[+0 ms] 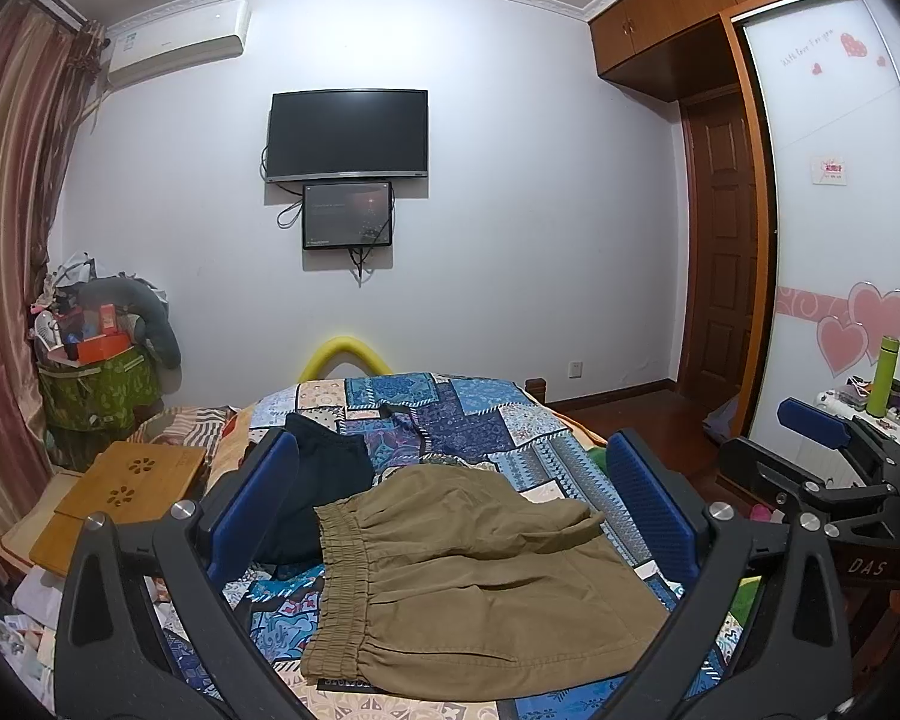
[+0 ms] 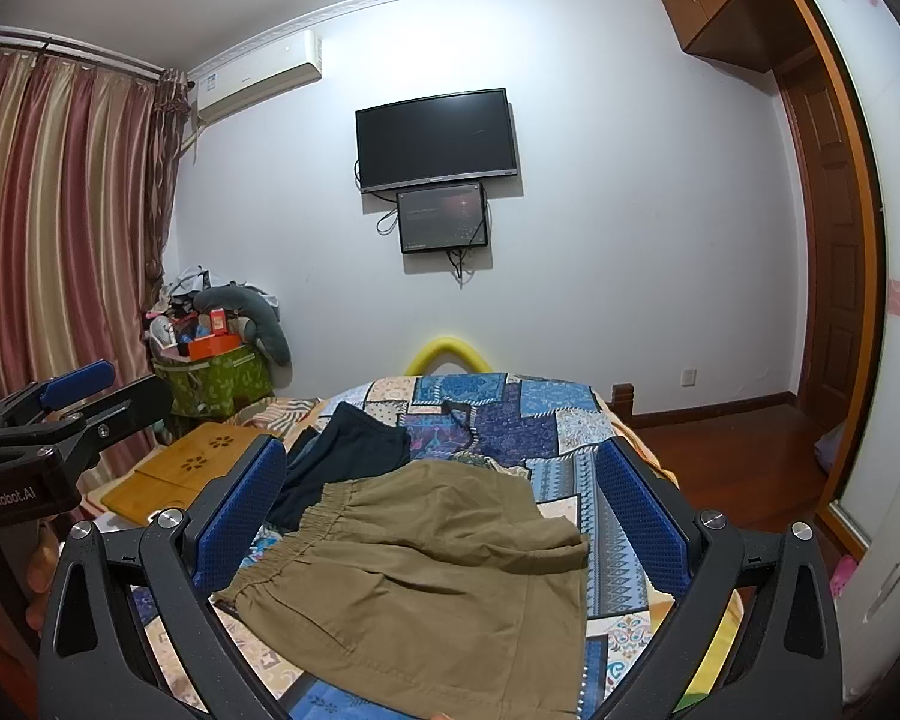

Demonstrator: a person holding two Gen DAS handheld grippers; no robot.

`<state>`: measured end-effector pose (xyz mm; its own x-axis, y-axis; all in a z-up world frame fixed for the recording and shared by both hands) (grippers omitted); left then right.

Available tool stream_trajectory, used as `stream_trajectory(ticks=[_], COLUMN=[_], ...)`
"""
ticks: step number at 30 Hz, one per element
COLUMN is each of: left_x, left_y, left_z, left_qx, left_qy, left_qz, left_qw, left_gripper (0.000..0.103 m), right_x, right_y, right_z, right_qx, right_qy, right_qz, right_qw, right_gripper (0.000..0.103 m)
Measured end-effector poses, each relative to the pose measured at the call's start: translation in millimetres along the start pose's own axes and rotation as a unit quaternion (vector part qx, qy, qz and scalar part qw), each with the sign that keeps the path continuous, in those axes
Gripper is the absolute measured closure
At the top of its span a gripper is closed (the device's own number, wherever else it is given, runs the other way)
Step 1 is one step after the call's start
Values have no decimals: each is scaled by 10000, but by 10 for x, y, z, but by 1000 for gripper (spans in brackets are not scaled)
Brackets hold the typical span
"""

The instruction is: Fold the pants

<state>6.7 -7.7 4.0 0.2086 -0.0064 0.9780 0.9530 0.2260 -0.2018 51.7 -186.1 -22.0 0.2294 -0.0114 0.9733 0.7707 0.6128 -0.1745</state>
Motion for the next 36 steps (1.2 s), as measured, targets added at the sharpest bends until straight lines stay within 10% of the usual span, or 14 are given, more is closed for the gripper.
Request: stream_trajectory(ticks=[36], left_x=[-108], left_y=[348], left_z=[-23], left_qx=[85], left_qy=[33], left_qz=[305], left_qw=[9995], left_gripper=[0], right_x=[-97], right_y=[154], right_z=[-98], right_qx=[-67], right_qy=[216], right_qz=[235], right_qw=[9995], right_gripper=[1])
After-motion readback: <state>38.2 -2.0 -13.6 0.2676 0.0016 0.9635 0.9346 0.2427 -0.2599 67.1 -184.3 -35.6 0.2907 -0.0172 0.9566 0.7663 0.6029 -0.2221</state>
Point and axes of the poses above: each gripper's, at about its wrist camera, not at the fingertips, and y roughly the way its jaws point, z to its left, x to its top, the point moved 1 cm from there along y, roughly the way its jaws point, and after that the axes turned 13 degrees about x, right-handed, at the moved point
